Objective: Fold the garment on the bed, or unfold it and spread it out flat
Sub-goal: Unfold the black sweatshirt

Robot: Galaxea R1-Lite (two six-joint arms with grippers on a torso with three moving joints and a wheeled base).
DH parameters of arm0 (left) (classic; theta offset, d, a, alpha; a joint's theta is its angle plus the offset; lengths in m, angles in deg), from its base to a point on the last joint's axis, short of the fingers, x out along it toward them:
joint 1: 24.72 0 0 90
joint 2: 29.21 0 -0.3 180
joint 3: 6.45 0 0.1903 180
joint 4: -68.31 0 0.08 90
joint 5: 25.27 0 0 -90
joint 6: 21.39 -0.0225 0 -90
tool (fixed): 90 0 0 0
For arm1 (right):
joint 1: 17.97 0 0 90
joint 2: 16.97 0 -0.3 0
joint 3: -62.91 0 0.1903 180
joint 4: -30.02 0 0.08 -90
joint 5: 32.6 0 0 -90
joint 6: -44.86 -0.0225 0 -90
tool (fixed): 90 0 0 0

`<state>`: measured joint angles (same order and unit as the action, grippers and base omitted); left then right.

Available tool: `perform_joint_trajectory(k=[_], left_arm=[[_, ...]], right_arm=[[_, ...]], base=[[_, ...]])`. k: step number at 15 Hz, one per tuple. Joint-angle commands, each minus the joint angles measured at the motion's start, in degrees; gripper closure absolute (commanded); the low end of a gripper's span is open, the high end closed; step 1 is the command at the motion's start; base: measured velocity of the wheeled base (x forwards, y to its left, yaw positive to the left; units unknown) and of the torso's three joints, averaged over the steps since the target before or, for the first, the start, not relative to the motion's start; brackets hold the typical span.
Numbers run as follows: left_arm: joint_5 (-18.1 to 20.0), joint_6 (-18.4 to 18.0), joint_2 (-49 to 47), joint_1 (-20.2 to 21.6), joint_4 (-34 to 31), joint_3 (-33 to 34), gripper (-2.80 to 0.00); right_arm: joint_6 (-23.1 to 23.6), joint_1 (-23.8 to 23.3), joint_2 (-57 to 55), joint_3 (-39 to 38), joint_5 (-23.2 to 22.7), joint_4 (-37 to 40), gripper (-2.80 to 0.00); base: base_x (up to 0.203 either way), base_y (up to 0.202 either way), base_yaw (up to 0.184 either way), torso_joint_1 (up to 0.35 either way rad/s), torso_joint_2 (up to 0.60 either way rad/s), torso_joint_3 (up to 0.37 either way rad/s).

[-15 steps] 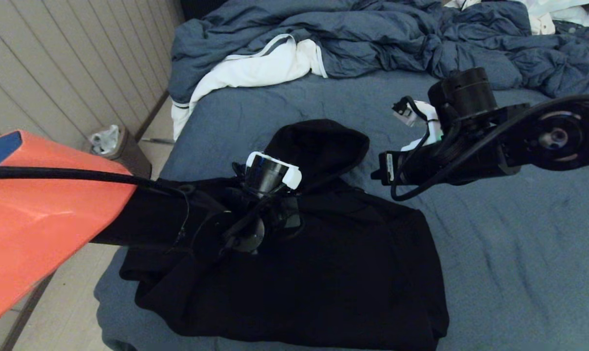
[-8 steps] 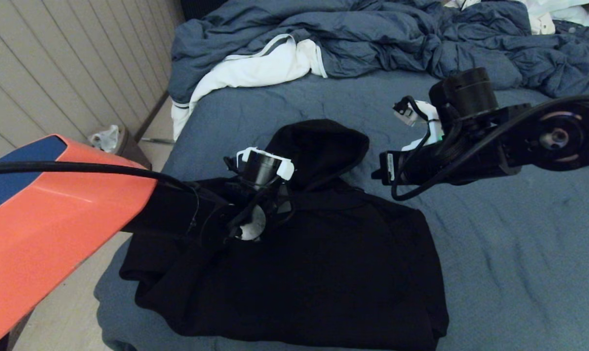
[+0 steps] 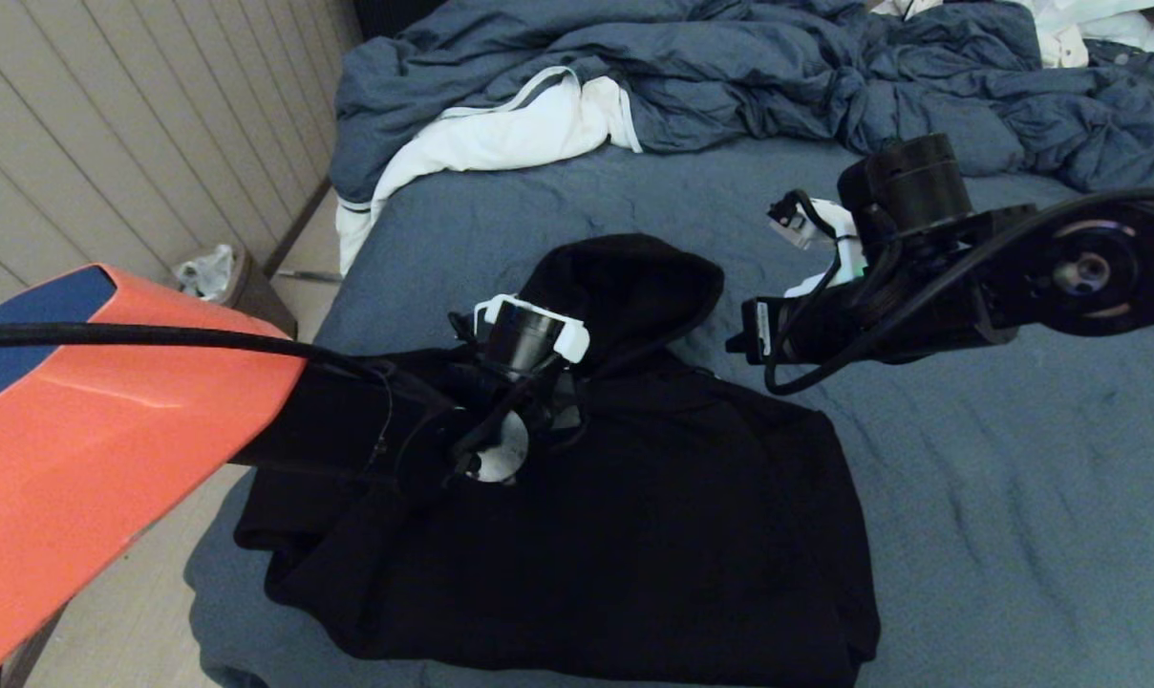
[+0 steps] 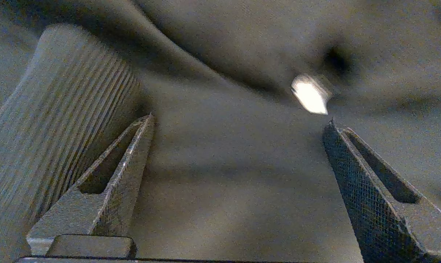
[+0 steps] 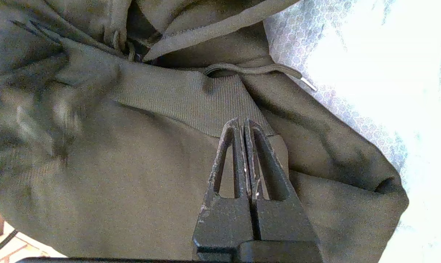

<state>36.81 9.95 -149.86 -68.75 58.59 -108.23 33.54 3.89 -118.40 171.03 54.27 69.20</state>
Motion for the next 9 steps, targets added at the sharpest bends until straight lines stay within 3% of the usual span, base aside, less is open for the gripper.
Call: perform_joint_trajectory(k=[1, 4, 9], left_arm=[[-0.13, 0.25, 1.96, -1.88, -0.90, 0.51, -2.80], [-0.08, 0.64, -0.43, -3.74, -1.81, 0.78, -2.80], [-0.12, 0.65, -3.95, -3.12, -1.34, -0.15, -2.80]], right_arm=[[-0.01, 0.03, -0.09, 0.07, -0.03, 0.10, 0.00], [-0.06, -0.06, -0.18, 0.15, -0.03, 0.10, 0.00], [-0.10, -0.15, -0.88, 0.50, -0.03, 0.01, 0.00]], base=[[0.000, 0.000, 0.000, 0.000, 0.00, 0.000], [0.000, 0.000, 0.000, 0.000, 0.00, 0.000], [0.000, 0.000, 0.000, 0.000, 0.00, 0.000]])
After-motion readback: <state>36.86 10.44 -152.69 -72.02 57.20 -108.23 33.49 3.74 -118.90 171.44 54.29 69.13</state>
